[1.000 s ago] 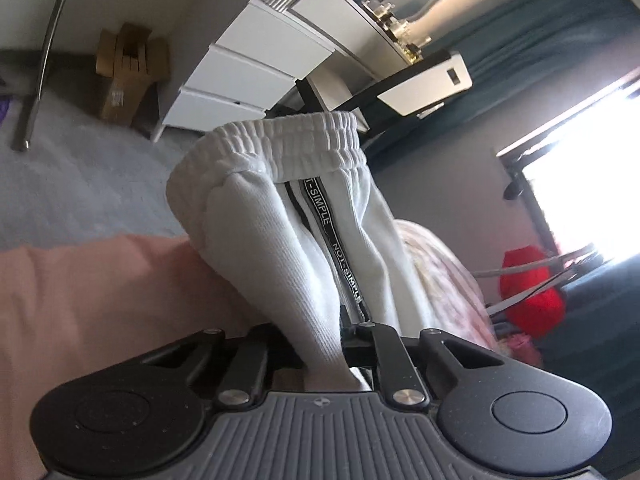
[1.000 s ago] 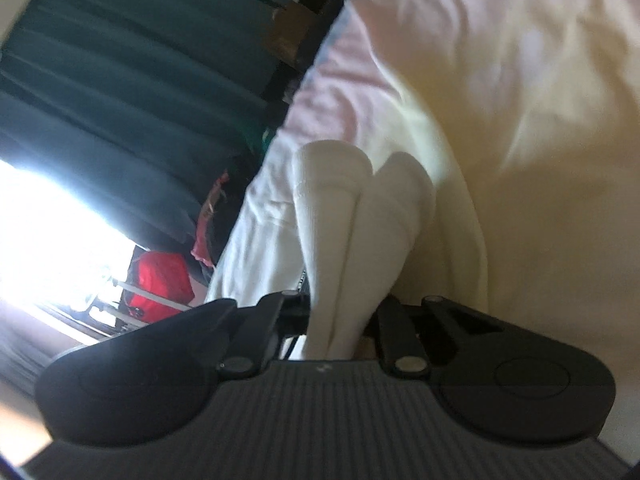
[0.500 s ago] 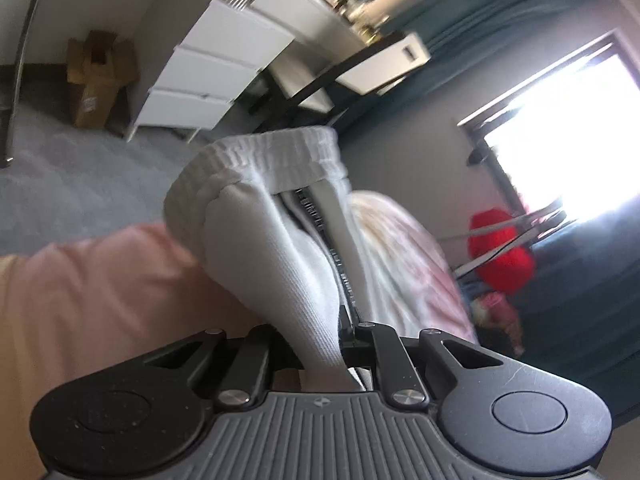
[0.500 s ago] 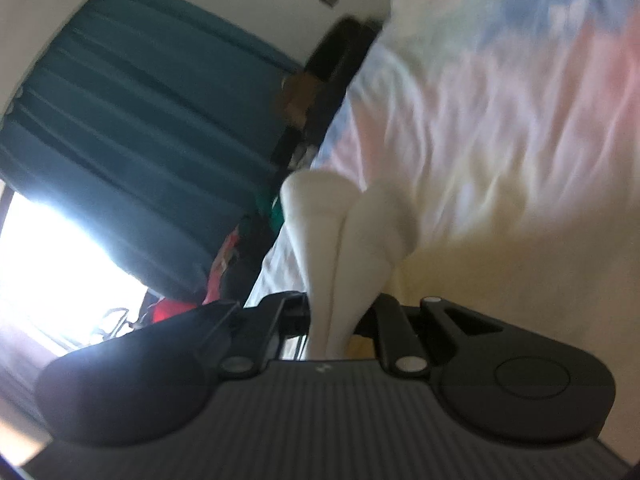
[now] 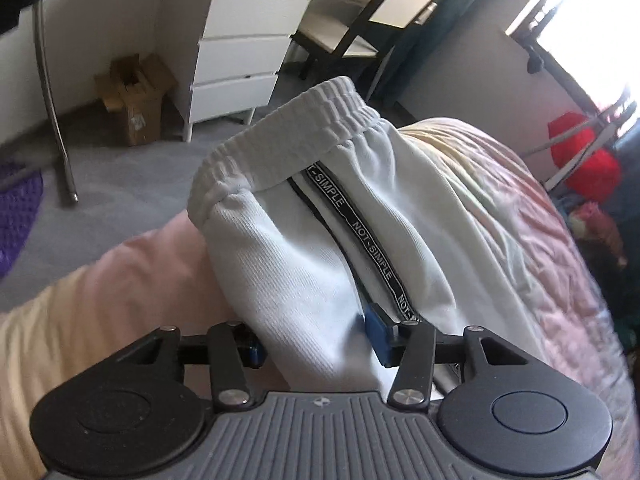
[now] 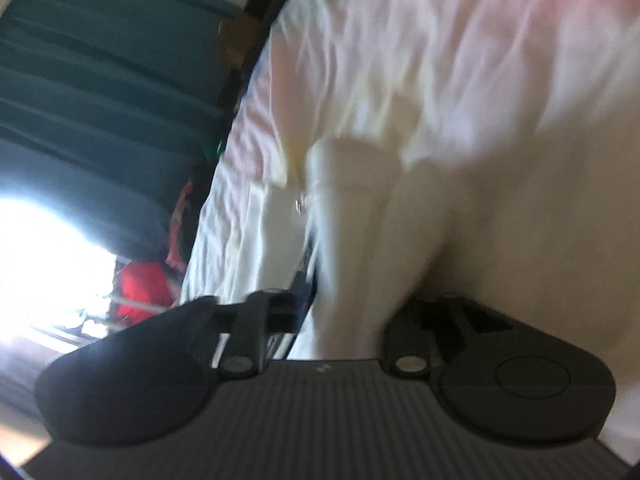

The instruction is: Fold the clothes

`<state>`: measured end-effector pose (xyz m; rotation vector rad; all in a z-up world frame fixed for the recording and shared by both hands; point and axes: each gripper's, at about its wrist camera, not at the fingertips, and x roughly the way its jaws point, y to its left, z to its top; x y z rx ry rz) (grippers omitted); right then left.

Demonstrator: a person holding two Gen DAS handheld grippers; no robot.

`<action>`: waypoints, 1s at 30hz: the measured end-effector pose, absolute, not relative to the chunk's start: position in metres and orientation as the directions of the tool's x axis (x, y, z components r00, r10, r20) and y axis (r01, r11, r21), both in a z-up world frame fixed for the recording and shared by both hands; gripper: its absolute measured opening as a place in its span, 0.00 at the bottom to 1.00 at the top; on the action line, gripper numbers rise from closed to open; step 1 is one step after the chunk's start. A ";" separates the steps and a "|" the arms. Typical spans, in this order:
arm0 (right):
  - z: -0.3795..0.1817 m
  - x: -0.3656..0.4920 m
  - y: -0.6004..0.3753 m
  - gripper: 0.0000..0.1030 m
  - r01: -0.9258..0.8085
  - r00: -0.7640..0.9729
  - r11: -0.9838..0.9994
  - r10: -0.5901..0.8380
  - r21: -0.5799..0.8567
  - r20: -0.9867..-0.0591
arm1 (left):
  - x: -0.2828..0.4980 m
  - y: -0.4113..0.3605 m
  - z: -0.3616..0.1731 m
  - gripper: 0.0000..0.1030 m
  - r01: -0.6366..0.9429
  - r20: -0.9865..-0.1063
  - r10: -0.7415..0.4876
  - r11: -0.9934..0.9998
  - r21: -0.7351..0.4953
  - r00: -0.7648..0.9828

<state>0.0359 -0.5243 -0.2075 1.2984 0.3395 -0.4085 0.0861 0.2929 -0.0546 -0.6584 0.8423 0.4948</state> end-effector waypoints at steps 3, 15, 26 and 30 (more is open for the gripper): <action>-0.208 0.042 -0.525 0.34 0.451 0.892 0.236 -0.097 0.861 -0.441 | 0.089 0.274 -0.045 0.59 -0.609 -0.807 0.196 0.757 -0.236 0.557; -0.167 0.070 -0.505 0.12 0.526 0.844 0.565 -0.258 0.635 -0.470 | 0.071 0.199 -0.012 0.69 -0.535 -0.695 0.309 0.835 -0.129 0.649; -0.143 0.067 -0.477 0.12 0.549 0.826 0.680 -0.350 0.487 -0.442 | 0.078 0.114 -0.032 0.73 -0.264 -0.613 0.119 0.953 -0.151 0.781; -0.136 0.071 -0.469 0.12 0.561 0.815 0.708 -0.384 0.428 -0.433 | 0.081 0.081 -0.051 0.74 -0.159 -0.628 0.038 0.978 -0.137 0.777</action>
